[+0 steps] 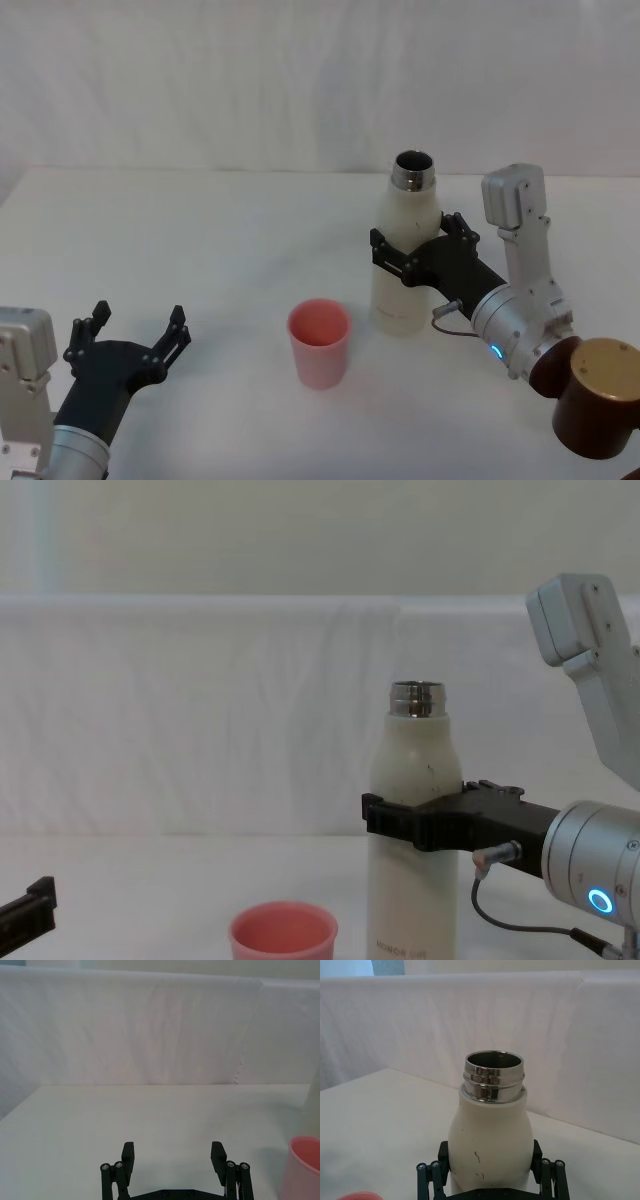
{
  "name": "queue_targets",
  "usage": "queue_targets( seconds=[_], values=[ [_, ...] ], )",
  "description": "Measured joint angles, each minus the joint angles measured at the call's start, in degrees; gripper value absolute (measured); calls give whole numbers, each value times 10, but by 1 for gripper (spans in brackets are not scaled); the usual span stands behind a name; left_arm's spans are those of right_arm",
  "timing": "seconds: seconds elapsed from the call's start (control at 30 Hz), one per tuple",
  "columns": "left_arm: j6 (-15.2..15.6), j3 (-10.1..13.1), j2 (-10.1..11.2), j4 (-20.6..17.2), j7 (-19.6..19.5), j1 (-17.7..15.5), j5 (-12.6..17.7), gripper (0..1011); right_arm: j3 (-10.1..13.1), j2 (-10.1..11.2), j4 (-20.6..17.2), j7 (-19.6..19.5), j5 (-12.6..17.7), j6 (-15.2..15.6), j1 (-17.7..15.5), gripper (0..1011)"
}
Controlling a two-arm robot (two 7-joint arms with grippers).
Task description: Grasp the thermos with one hand and pour water into the cup lid.
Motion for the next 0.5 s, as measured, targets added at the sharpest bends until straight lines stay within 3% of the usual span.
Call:
queue_targets(
  seconds=[0.3,0.5],
  values=[
    [0,0,0,0,0,0,0,1001,0,1,-4,-4,-5,-2,-3,958],
    [0,0,0,0,0,0,0,1001,-4,9,-26,-20,-31,-7,-13,958]
  ],
)
